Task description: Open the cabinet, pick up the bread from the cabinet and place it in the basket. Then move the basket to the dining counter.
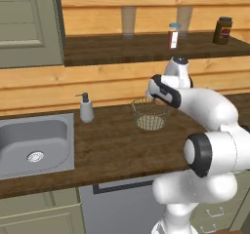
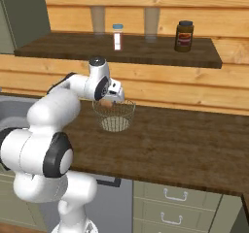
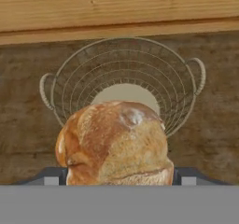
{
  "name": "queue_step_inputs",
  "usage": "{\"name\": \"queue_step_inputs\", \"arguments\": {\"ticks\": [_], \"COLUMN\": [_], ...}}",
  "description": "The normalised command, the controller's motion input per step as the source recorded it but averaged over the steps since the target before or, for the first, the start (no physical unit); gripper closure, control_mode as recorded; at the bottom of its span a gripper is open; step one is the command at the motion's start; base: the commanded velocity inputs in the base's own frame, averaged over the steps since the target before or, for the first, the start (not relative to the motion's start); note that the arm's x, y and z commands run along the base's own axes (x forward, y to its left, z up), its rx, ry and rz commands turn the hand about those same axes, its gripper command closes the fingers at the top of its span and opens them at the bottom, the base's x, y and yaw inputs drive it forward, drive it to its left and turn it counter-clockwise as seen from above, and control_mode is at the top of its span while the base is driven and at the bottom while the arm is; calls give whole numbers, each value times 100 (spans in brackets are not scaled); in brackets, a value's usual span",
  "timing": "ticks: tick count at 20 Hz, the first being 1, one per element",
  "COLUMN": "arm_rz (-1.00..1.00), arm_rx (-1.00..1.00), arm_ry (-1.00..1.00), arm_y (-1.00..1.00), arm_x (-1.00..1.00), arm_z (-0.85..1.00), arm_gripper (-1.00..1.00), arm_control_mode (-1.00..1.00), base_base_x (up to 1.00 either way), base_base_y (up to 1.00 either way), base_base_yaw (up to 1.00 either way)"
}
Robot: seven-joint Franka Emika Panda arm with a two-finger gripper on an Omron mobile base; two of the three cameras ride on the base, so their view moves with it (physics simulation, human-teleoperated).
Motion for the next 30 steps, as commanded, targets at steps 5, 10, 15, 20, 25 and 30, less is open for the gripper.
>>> {"name": "queue_step_inputs", "arguments": {"ticks": [5,10,15,20,25,30], "arm_rz": [6,8,11,9,5,1], "arm_rx": [-5,-4,0,0,0,0], "arm_ry": [0,0,0,0,0,0], "arm_y": [0,0,0,1,0,0], "arm_x": [49,47,53,15,6,2], "arm_z": [-61,-38,-29,-19,-1,0], "arm_gripper": [100,100,100,-100,-100,-100], "arm_control_mode": [-100,-100,-100,-100,-100,-100], "base_base_x": [0,0,0,0,0,0], "base_base_y": [0,0,0,0,0,0], "base_base_yaw": [0,0,0,0,0,0]}}
